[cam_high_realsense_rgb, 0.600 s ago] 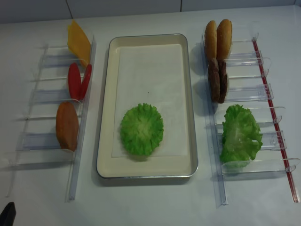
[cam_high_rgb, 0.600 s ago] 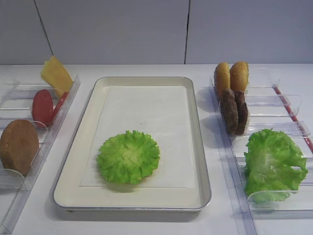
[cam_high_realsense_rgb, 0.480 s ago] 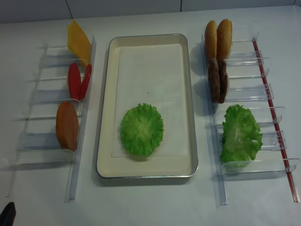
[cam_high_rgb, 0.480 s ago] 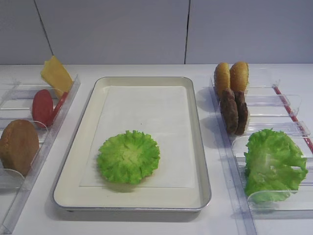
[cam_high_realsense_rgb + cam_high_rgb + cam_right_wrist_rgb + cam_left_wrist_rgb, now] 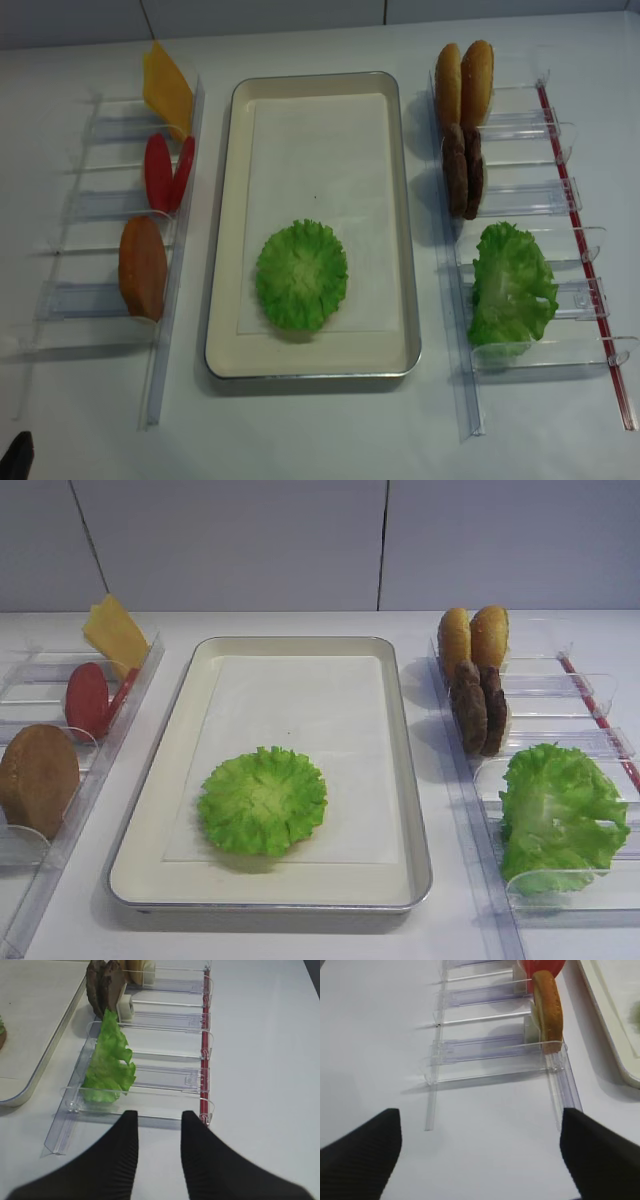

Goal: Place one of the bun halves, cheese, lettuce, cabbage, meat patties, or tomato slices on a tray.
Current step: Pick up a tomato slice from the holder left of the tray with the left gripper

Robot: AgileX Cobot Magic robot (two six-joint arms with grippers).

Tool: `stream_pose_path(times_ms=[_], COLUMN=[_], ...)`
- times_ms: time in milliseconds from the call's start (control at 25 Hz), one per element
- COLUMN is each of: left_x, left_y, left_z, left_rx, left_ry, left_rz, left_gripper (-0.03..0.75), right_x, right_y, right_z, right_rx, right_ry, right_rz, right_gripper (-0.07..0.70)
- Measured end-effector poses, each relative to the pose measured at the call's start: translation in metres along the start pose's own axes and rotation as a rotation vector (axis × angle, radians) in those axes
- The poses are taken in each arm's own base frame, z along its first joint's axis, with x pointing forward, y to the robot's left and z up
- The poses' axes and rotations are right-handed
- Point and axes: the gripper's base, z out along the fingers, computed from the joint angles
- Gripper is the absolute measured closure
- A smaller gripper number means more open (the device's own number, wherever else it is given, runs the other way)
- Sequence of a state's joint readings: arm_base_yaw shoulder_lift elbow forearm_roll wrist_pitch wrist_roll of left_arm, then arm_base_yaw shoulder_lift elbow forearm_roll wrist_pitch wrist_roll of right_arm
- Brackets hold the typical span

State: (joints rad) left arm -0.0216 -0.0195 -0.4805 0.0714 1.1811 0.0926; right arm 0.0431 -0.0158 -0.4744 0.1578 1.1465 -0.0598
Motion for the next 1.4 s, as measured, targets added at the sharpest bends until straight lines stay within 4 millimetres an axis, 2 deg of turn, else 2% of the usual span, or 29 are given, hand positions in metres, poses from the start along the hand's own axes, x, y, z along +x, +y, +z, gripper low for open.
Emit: stream_pose_path(times_ms=[120, 240, 480, 680, 800, 960, 1080, 1240, 1400], left_x=[-0.003, -0.018, -0.084, -0.142, -0.165, -0.179, -0.188, -0.202, -0.206], left_y=[0.000, 0.002, 0.008, 0.002, -0.003, -0.023, -0.045, -0.067, -0.083], left_z=[-0.002, -0.007, 0.007, 0.045, 0.078, 0.124, 0.150, 0.183, 0.220], left_rx=[-0.003, -0.008, 0.011, 0.138, 0.188, 0.223, 0.181, 0.116, 0.089], left_ry=[-0.021, -0.056, -0.027, 0.027, 0.106, 0.219, 0.260, 0.268, 0.323], left_rz=[0.079, 0.112, 0.132, 0.147, 0.186, 0.290, 0.349, 0.306, 0.259], left_gripper=[0.125, 0.153, 0.181, 0.185, 0.187, 0.189, 0.190, 0.191, 0.213], right_x=[0.000, 0.000, 0.000, 0.000, 0.000, 0.000, 0.000, 0.000, 0.000], right_y=[0.000, 0.000, 0.000, 0.000, 0.000, 0.000, 0.000, 0.000, 0.000], right_z=[0.000, 0.000, 0.000, 0.000, 0.000, 0.000, 0.000, 0.000, 0.000], right_rx=[0.000, 0.000, 0.000, 0.000, -0.002, -0.002, -0.002, -0.002, -0.002], right_ry=[0.000, 0.000, 0.000, 0.000, 0.000, 0.000, 0.000, 0.000, 0.000], right_rz=[0.000, 0.000, 0.000, 0.000, 0.001, 0.001, 0.001, 0.001, 0.001], right_gripper=[0.386, 0.386, 0.386, 0.386, 0.386, 0.386, 0.386, 0.386, 0.386])
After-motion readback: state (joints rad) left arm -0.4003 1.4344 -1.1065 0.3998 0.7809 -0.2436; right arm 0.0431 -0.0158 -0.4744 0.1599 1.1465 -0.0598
